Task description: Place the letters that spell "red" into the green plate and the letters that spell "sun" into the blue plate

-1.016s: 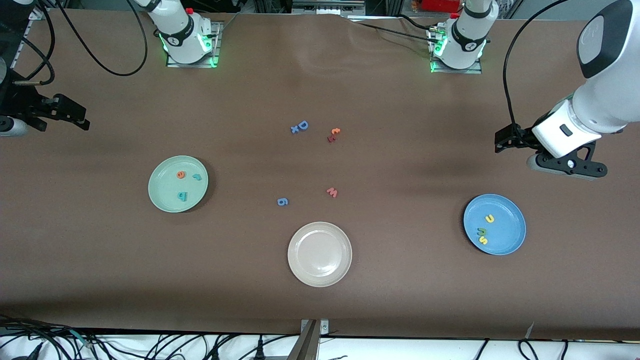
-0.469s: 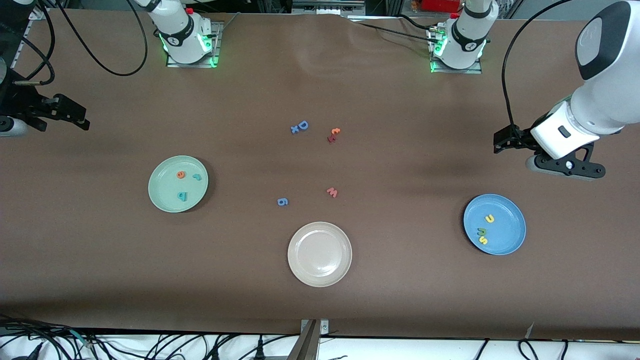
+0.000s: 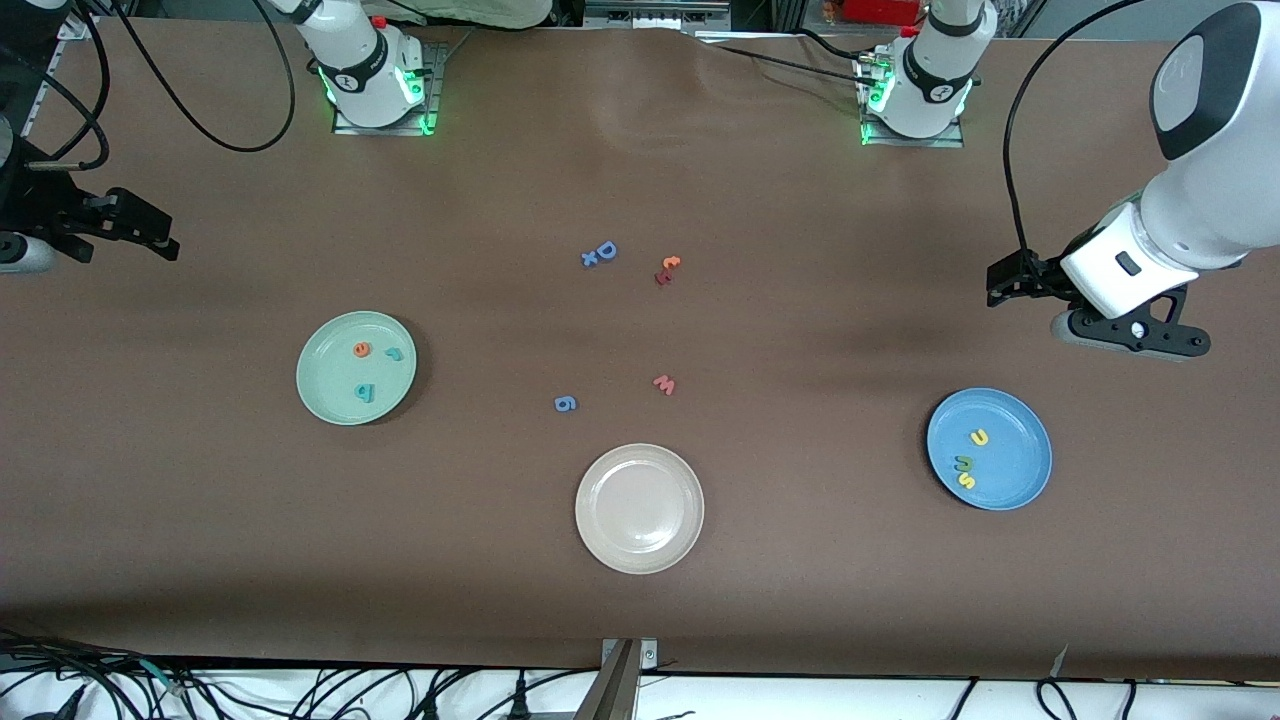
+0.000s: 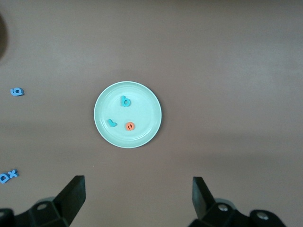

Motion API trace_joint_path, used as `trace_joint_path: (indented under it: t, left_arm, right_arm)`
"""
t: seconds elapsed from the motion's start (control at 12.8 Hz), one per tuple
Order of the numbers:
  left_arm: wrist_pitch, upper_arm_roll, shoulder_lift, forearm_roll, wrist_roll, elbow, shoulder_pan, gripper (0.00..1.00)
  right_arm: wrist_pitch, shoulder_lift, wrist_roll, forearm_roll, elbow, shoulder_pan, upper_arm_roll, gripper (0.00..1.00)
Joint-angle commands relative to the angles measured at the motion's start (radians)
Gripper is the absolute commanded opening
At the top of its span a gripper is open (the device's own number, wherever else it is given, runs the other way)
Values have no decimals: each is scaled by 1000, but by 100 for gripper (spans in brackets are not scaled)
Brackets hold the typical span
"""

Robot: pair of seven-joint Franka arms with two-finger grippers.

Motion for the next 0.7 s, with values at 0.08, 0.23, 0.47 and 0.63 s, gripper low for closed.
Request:
trace_joint_path:
  t: [0.08, 0.23, 0.47, 0.63]
  left_arm:
    - [-6, -15, 13, 36, -13, 25, 8, 100]
    - [-6, -15, 13, 36, -13, 25, 8, 100]
    - [-6, -15, 15, 36, -13, 27, 6, 100]
    - [-6, 26, 13, 36, -11, 27, -41, 100]
  right_arm:
    - [2, 15, 20, -5, 28, 0, 1, 100]
    - [-8, 13, 17, -7, 28, -1, 0, 100]
    - [-15, 12, 17, -7, 28, -1, -3, 100]
    - [-17, 12, 16, -5, 28, -5, -5, 100]
